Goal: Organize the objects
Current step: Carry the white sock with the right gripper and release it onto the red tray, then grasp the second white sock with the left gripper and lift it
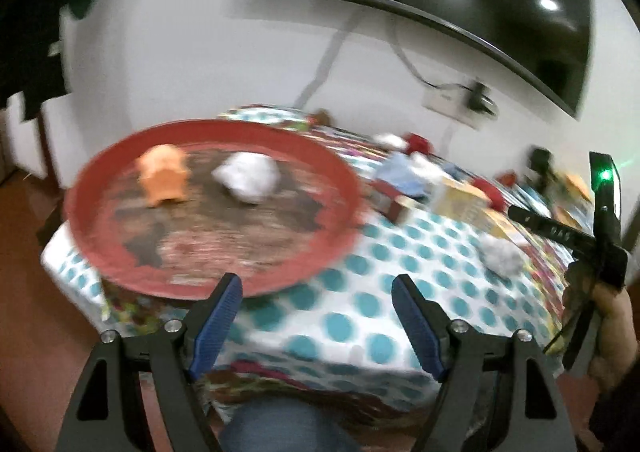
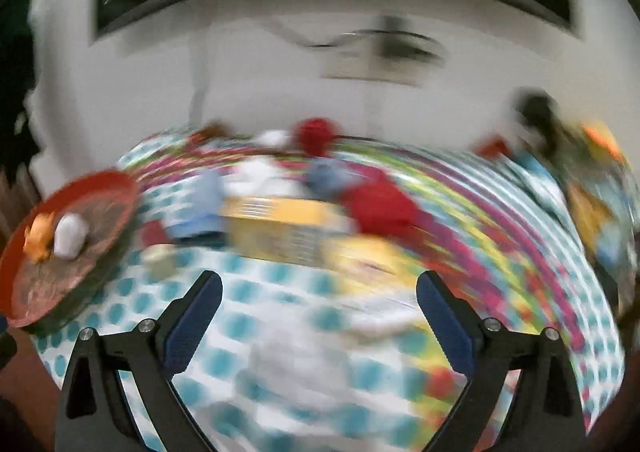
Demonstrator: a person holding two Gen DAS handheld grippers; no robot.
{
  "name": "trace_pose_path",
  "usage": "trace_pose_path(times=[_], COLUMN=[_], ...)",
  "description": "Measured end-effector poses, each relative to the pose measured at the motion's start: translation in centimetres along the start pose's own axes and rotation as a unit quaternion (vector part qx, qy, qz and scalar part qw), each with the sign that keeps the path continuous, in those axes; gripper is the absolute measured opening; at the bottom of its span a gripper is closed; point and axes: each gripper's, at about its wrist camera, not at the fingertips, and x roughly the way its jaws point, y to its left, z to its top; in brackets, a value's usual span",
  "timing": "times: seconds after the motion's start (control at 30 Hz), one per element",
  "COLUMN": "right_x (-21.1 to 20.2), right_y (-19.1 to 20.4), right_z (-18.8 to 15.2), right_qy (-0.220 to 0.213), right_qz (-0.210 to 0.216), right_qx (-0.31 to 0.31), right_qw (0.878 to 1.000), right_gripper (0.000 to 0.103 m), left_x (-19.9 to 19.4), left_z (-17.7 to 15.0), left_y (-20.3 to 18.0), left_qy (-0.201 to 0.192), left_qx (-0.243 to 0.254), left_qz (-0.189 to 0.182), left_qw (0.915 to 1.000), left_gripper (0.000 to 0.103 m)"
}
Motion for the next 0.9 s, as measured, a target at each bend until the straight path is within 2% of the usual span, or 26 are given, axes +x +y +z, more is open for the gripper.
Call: trace_pose_path(times=[0.07,0.17,0.33,0.43,0.6,0.7,0.77,0.8,0.9], right_x=[-1.0,-1.7,-1.6,-1.9,-1.8,-1.9,-1.9,-1.8,-1.8], right_y=[-4.7,-8.9,-13.9,-15.3,-16.2,-15.8,-15.9,-15.9,-16.1], right_z=[-1.1,-2.4,-4.8,-6.1,-7.2,-7.1,-7.3,-7.3,-7.2], right_qy=[-0.011,-0.019,-0.002,-0.006,-0.003,-0.008,-0.007,-0.005,-0.005], right_qz=[0.002,-0.019,-0.038,-0.038,-0.026,-0.029,-0.023,-0.017,-0.011], right_qx=[0.056,0.095,0.155,0.177,0.198,0.179,0.183,0.186,0.193], right_qw=[0.998,0.995,0.987,0.984,0.98,0.983,0.983,0.982,0.981], right_gripper=[0.097,0.098,0.099,0.099,0.099,0.099,0.099,0.099,0.099], left_x=[0.1,0.4,3.8,6.4,11.0,13.4,14.7,15.2,14.7], left_z=[-0.3,-0.4,-0.3,0.3,1.0,0.9,0.6,0.4,0.5], left_y=[-2.3,-6.5,-13.7,-18.4,-22.7,-23.8,-24.1,-24.2,-24.3], left_qy=[-0.007,-0.017,0.0,0.008,0.033,0.048,0.068,0.083,0.079], left_qx=[0.031,0.092,0.16,0.183,0.173,0.17,0.175,0.174,0.177], left_qz=[-0.012,-0.037,-0.075,-0.09,-0.067,-0.038,-0.035,-0.039,-0.041], left_qw=[0.9994,0.9949,0.9842,0.9789,0.9821,0.9836,0.9816,0.9805,0.9801], left_gripper=[0.079,0.079,0.079,0.079,0.079,0.079,0.044,0.034,0.03])
